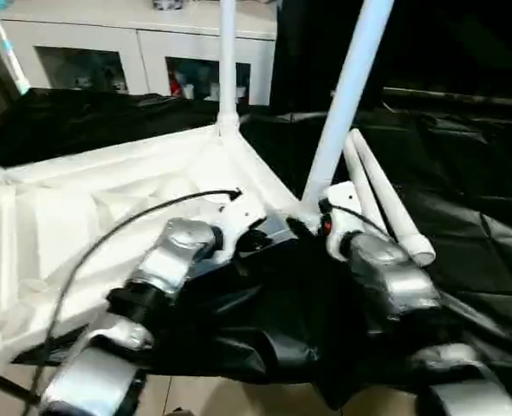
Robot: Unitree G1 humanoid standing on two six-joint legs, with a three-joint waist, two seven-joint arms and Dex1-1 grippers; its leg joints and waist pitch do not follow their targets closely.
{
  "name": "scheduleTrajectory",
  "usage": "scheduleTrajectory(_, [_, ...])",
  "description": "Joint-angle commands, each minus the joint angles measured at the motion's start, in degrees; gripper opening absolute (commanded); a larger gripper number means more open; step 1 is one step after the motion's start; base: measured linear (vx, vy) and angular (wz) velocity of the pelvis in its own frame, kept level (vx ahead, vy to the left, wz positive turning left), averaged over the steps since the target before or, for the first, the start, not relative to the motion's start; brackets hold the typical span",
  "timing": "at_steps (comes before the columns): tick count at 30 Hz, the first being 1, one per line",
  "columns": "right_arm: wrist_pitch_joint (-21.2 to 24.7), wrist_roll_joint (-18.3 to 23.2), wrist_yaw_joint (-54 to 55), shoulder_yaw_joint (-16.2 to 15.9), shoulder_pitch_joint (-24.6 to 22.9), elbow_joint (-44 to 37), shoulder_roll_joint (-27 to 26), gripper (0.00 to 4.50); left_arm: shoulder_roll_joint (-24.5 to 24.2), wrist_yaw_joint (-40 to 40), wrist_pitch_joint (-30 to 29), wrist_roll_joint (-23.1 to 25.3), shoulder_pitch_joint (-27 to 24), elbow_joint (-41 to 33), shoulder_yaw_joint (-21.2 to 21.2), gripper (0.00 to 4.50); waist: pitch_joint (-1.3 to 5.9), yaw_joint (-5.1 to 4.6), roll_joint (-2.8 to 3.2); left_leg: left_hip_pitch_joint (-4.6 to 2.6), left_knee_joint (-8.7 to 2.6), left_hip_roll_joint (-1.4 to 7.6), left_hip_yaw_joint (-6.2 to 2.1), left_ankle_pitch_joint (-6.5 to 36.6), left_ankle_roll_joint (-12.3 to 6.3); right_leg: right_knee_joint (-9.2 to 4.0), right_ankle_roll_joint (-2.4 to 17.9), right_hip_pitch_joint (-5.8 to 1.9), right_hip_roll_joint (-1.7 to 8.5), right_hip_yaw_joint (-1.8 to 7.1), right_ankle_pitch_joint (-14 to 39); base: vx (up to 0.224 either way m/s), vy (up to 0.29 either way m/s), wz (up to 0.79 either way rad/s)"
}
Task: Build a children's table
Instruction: Rotate leg to tighten
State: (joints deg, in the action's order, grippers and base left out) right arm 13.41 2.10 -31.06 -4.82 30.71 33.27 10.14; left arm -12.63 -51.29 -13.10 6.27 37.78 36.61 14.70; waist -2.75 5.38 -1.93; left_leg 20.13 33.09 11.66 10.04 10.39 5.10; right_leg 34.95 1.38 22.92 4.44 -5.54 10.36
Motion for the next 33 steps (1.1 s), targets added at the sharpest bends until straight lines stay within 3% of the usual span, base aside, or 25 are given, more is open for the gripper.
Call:
scheduleTrajectory(1, [0.08,0.23,-5.93,-2.69,-0.64,-3.01,0.63,3.95,0.30,-3.92,2.81,-2.16,-0.74,-1.39,0.72,0.00,3.28,0.28,-0.27,0.22,-3.78,1.55,-0.47,11.19,-2.42,-5.23,6.28,-2.96,4.36,3.30,18.33,0.000,0.000,0.00])
scheduleTrajectory(4, [0.46,1.33,-11.61,-3.23,-1.77,-5.96,3.95,3.95,-2.22,-12.05,5.05,-4.90,-2.41,-4.44,1.21,0.00,3.42,0.18,-0.25,0.36,-3.69,1.71,-0.46,9.14,-2.72,-4.43,8.59,-3.15,4.30,3.41,12.98,0.000,0.000,0.00])
scheduleTrajectory(10, [2.14,4.43,-21.68,-4.78,-4.66,-12.66,9.67,3.95,-6.14,-19.05,4.25,-7.47,-4.39,-8.56,1.49,0.00,3.57,0.70,-0.12,0.01,-3.31,1.86,-0.13,6.78,-4.75,-3.48,11.79,-3.24,4.17,3.53,5.35,0.000,0.000,0.00])
scheduleTrajectory(18, [3.63,5.20,-26.05,-6.21,-6.87,-15.97,11.90,3.95,-7.73,-21.21,3.79,-8.21,-5.41,-10.30,0.97,0.00,3.28,1.11,-0.26,-0.02,-3.63,1.93,-0.29,9.57,-2.96,-4.30,9.30,-3.18,4.39,3.47,13.65,0.000,0.000,0.00])
scheduleTrajectory(24, [4.44,5.96,-26.31,-6.16,-7.19,-16.46,11.43,3.52,-7.85,-21.48,3.32,-8.50,-5.71,-10.92,0.86,0.00,3.45,1.12,-0.20,-0.04,-3.51,1.82,-0.27,8.48,-2.87,-4.07,9.54,-3.16,4.25,3.48,11.80,0.000,0.000,0.00])
scheduleTrajectory(26, [4.64,5.88,-26.54,-6.27,-7.43,-16.75,11.35,3.19,-7.76,-21.63,3.28,-8.42,-5.73,-10.91,0.77,0.00,3.46,1.15,-0.22,-0.03,-3.48,1.81,-0.25,8.18,-2.97,-3.95,9.86,-3.19,4.19,3.46,10.70,0.000,0.000,0.00])
scheduleTrajectory(33, [4.77,5.69,-25.51,-6.37,-8.19,-16.69,11.01,2.77,-7.67,-21.60,2.78,-8.64,-6.08,-11.51,0.77,0.00,3.43,1.23,-0.18,-0.01,-3.48,1.78,-0.25,8.53,-2.81,-4.09,9.47,-3.23,4.27,3.48,11.73,0.000,0.000,0.00])
